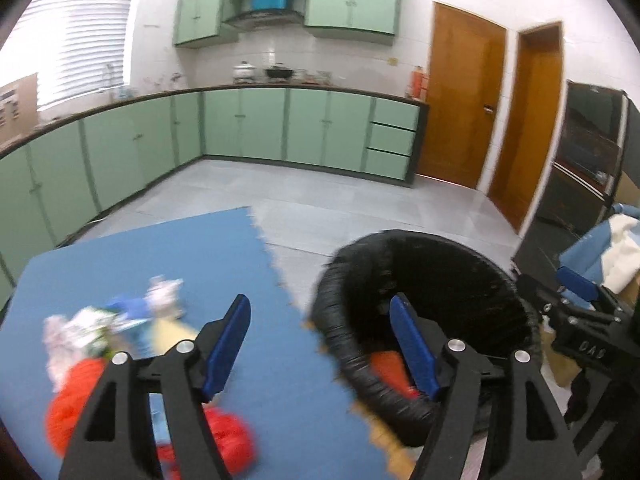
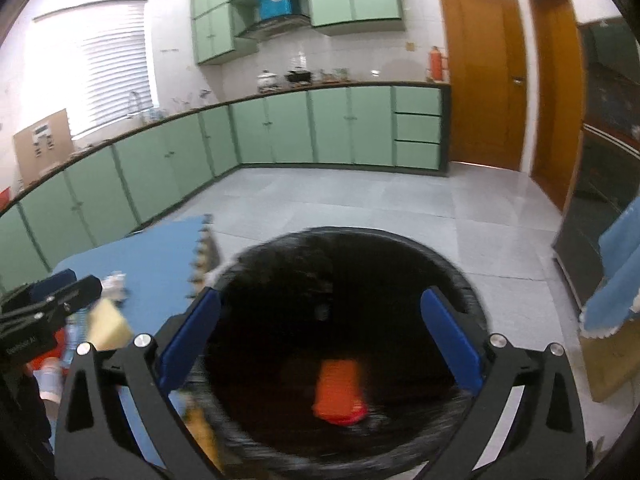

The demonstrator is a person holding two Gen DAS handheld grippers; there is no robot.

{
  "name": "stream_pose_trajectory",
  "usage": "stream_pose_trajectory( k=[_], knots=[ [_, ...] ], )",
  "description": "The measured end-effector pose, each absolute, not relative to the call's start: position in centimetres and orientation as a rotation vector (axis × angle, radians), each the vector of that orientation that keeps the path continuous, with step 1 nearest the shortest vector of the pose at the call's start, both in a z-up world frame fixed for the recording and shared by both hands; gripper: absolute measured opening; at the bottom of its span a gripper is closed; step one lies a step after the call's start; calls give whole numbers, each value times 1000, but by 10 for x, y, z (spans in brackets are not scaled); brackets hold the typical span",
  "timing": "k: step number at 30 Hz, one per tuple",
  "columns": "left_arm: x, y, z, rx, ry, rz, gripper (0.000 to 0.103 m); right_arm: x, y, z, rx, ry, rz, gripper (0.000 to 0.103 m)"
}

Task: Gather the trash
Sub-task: 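Return both tools to the pile and approach the second orange net and red bag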

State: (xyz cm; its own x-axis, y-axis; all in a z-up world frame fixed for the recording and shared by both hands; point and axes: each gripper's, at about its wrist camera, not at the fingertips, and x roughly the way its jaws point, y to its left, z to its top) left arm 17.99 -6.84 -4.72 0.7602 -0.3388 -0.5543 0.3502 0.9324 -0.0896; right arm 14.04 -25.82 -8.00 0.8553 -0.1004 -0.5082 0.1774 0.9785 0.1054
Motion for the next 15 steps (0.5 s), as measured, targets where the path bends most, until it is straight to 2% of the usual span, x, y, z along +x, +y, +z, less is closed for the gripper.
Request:
stream_pose_trajectory(
  k=[7, 15],
  knots=[
    [152, 21, -47, 45, 572, -180, 71, 149, -167, -73, 123, 538, 26, 98],
    [132, 82, -70, 35, 599, -68, 71, 155, -83, -95, 57, 567, 119, 98]
  ],
)
